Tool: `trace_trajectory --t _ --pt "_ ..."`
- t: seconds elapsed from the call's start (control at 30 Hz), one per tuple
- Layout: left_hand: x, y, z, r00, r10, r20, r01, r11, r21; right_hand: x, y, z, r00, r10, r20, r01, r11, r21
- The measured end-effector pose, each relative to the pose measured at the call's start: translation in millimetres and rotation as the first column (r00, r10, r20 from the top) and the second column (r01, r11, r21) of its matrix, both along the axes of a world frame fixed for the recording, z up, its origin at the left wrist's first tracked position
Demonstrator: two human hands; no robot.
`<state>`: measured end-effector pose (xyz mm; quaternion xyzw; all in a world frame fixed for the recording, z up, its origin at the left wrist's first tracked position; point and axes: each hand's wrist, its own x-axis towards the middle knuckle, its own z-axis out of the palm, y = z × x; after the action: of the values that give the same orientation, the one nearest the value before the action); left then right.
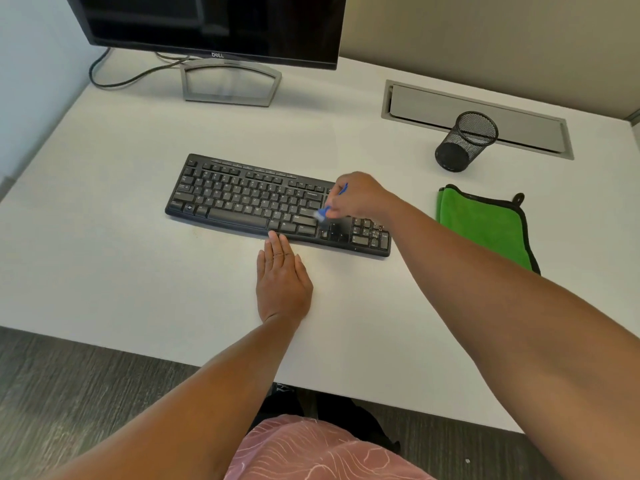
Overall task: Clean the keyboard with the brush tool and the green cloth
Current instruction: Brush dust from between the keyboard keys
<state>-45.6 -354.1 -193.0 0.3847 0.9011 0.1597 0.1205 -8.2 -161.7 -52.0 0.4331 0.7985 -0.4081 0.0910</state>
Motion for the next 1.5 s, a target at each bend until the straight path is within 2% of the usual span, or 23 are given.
trace_trajectory --t 0.07,0.17,0.27,0.37,0.4,0.47,0.53,0.57,0.63,0.7,0.73,0.77,0.83,0.93,0.97,1.03,1.1,1.17,1.2,1.33,1.37,1.43,1.5 --pt "0.6 -0.2 0.2 1.0 0.004 0.001 -0.004 1.0 -0.001 -2.5 0.0 -2.8 0.989 -0.113 -0.092 0.124 0.984 0.126" --pt "0.0 0.0 0.0 1.0 0.008 -0.003 -0.008 1.0 0.004 -4.7 -11.7 -18.9 0.991 -0.096 -0.088 0.111 0.976 0.187" --pt "1.5 0.8 0.4 1.0 0.003 -0.007 -0.003 1.0 0.002 -2.4 -18.9 -24.0 0.998 -0.04 -0.039 0.043 0.995 0.09" --pt "-0.9 0.0 -1.7 1.0 0.001 -0.007 -0.001 1.0 0.0 -4.1 -8.5 -9.8 0.98 0.145 0.139 -0.141 0.989 -0.043" --pt "-0.6 -0.4 -2.1 1.0 -0.002 -0.005 0.002 1.0 -0.001 -4.9 -3.6 -6.2 0.986 0.112 0.125 -0.107 0.993 -0.046" --pt "0.4 -0.4 -1.5 1.0 -0.005 -0.005 0.005 1.0 -0.001 -9.1 1.2 -2.4 0.999 -0.054 -0.004 0.054 0.999 0.008" --pt "0.1 0.0 -0.9 1.0 -0.001 -0.005 0.001 1.0 -0.001 -15.4 -0.5 -4.2 0.974 -0.194 -0.118 0.204 0.975 0.087" --pt "-0.3 0.2 -1.4 1.0 0.0 -0.001 0.0 1.0 0.003 -17.9 -2.5 -7.0 0.968 -0.213 -0.134 0.229 0.966 0.12" --pt "-0.2 0.1 -1.9 1.0 0.0 0.008 0.0 1.0 0.007 -19.4 -7.3 -12.7 0.988 -0.153 -0.036 0.156 0.975 0.16" --pt "0.0 -0.1 -2.0 1.0 -0.004 -0.003 0.004 1.0 0.003 -19.9 -11.3 -16.8 0.989 0.016 0.144 -0.028 0.996 0.082" --pt "-0.3 0.0 -2.2 1.0 -0.003 -0.005 0.003 1.0 0.002 -21.0 -14.4 -15.1 0.983 0.077 0.168 -0.077 0.997 -0.008" --pt "-0.6 0.1 -2.4 1.0 -0.001 -0.002 0.001 1.0 0.004 -22.6 -16.7 -12.0 0.986 0.093 0.136 -0.082 0.993 -0.088" --pt "-0.5 0.0 -2.7 1.0 -0.003 0.008 0.003 1.0 0.014 -27.8 -19.0 -6.6 0.999 0.028 0.031 -0.024 0.993 -0.117" --pt "-0.5 -0.2 -3.2 1.0 -0.009 0.006 0.009 1.0 0.006 -38.1 -20.7 -6.8 0.991 -0.112 -0.073 0.117 0.99 0.078" --pt "-0.6 -0.4 -3.1 1.0 -0.007 0.004 0.007 1.0 0.003 -41.0 -22.8 -8.9 0.991 -0.115 -0.074 0.124 0.983 0.139" --pt "-0.7 -0.3 -3.1 1.0 -0.008 0.006 0.008 1.0 0.009 -44.5 -29.2 -14.1 0.999 -0.035 0.027 0.03 0.983 0.184" --pt "-1.3 0.3 -2.6 1.0 -0.015 0.023 0.015 1.0 0.002 -44.8 -33.8 -16.1 0.993 0.06 0.106 -0.07 0.994 0.088" --pt "-1.6 0.7 -2.2 1.0 -0.017 0.025 0.017 1.0 -0.006 -45.1 -35.9 -15.0 0.998 0.041 0.053 -0.034 0.991 -0.132" --pt "-1.9 0.5 -1.5 1.0 -0.014 0.025 0.014 1.0 -0.008 -45.1 -35.9 -14.1 0.999 0.019 0.029 -0.014 0.986 -0.166" --pt "-0.8 -0.2 -1.3 1.0 -0.025 0.012 0.025 1.0 -0.019 -43.2 -31.0 -14.4 0.991 -0.115 -0.066 0.12 0.989 0.084" --pt "-1.1 0.2 -1.8 1.0 -0.026 0.01 0.026 0.999 -0.019 -42.6 -31.6 -15.4 0.993 -0.101 -0.06 0.107 0.989 0.106" --pt "-2.5 0.0 -2.4 1.0 -0.021 0.009 0.021 1.0 -0.023 -41.2 -33.8 -16.3 0.999 0.009 0.034 -0.01 1.0 0.025" --pt "-2.6 -0.3 -2.7 1.0 -0.015 0.004 0.015 1.0 -0.025 -37.9 -32.8 -12.5 0.992 0.093 0.087 -0.081 0.988 -0.13"
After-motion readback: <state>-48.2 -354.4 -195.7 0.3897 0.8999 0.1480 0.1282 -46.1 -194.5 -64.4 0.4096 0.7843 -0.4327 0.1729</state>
